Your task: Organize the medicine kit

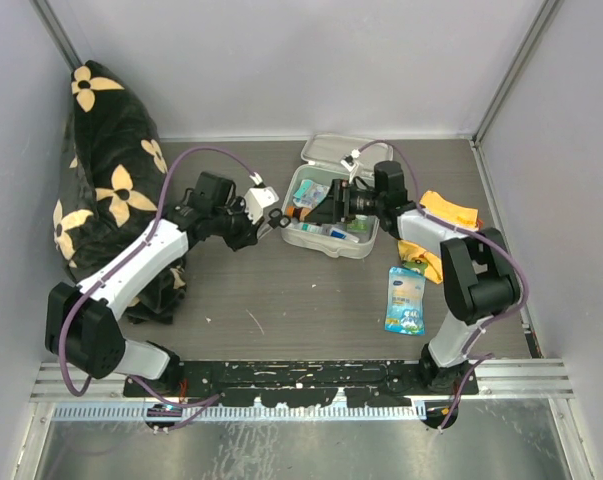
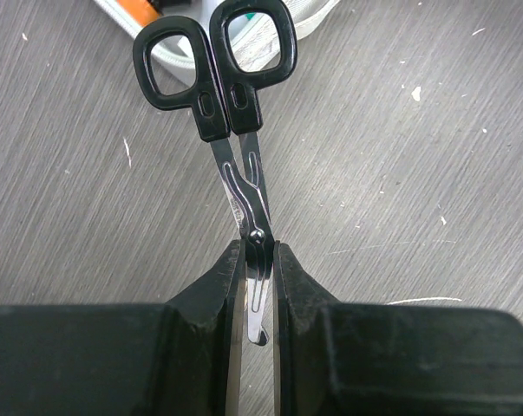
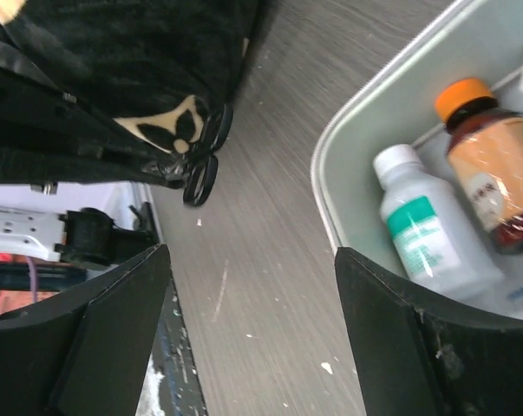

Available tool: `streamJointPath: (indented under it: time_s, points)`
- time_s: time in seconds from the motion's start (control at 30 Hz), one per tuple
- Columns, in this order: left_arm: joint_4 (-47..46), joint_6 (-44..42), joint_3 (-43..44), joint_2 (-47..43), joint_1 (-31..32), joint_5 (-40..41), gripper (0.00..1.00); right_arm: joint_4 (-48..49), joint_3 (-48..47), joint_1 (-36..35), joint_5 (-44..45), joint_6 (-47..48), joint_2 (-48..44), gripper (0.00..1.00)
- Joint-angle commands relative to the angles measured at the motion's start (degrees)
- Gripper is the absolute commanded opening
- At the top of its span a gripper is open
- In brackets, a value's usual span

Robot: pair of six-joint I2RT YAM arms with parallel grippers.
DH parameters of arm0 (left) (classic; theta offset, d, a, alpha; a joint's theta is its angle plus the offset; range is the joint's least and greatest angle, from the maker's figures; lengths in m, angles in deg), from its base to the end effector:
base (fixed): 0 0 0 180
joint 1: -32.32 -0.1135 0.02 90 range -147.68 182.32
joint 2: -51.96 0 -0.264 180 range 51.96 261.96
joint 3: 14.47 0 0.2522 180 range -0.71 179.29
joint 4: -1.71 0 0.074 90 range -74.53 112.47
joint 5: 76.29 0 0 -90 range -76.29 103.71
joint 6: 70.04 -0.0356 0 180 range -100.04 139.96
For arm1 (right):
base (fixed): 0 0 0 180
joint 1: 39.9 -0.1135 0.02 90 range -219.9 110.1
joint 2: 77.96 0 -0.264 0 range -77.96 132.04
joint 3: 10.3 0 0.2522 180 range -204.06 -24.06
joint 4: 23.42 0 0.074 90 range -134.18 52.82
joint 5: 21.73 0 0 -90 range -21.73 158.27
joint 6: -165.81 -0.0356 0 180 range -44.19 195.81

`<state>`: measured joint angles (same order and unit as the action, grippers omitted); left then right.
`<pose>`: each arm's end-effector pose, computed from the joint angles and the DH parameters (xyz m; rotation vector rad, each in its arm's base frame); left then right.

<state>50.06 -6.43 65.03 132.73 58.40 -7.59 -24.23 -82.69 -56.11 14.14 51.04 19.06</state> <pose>0.2631 -0.1432 0.2869 1.2104 2.0805 -0.4492 0.3445 0.1302 0.2297 -0.4914 2.0301 1.3909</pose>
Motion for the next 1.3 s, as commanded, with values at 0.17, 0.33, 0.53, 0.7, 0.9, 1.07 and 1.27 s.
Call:
streamJointPath:
  time_s: [0.17, 0.33, 0.53, 0.7, 0.9, 1.07, 1.27]
  points:
    - [-2.46, 0.72, 1.23, -3.16, 1.85, -1.40, 0.00, 15.54, -5.70, -4.91, -5.48, -16.10, 6.46, 0.80]
    - [-2.55, 0.69, 1.20, -3.15, 2.39, -1.38, 0.00, 15.62, -7.22, -7.45, -5.74, -16.53, 8.21, 0.76]
    - [-2.74, 0.66, 0.74, -3.40, 2.70, -0.98, 0.00, 14.35, -8.49, -8.67, -5.60, -16.05, 9.40, 0.61]
    - [-2.80, 0.59, 0.57, -3.56, 2.83, -0.50, 0.00, 14.02, -8.79, -8.73, -5.57, -16.09, 9.51, 0.46]
    - [-2.84, 0.29, 0.24, -3.80, 3.01, -0.17, 0.00, 10.46, -9.77, -8.69, -4.90, -13.88, 9.01, 0.28]
    - [-2.80, -0.27, -0.39, -4.38, 3.01, -0.23, 0.00, 6.48, -10.32, -8.60, -3.41, -10.70, 8.02, 0.11]
    - [-1.02, -1.52, -0.47, -5.15, 3.01, -1.74, 0.28, 2.64, -9.85, -7.66, -0.69, -6.49, 5.37, 0.01]
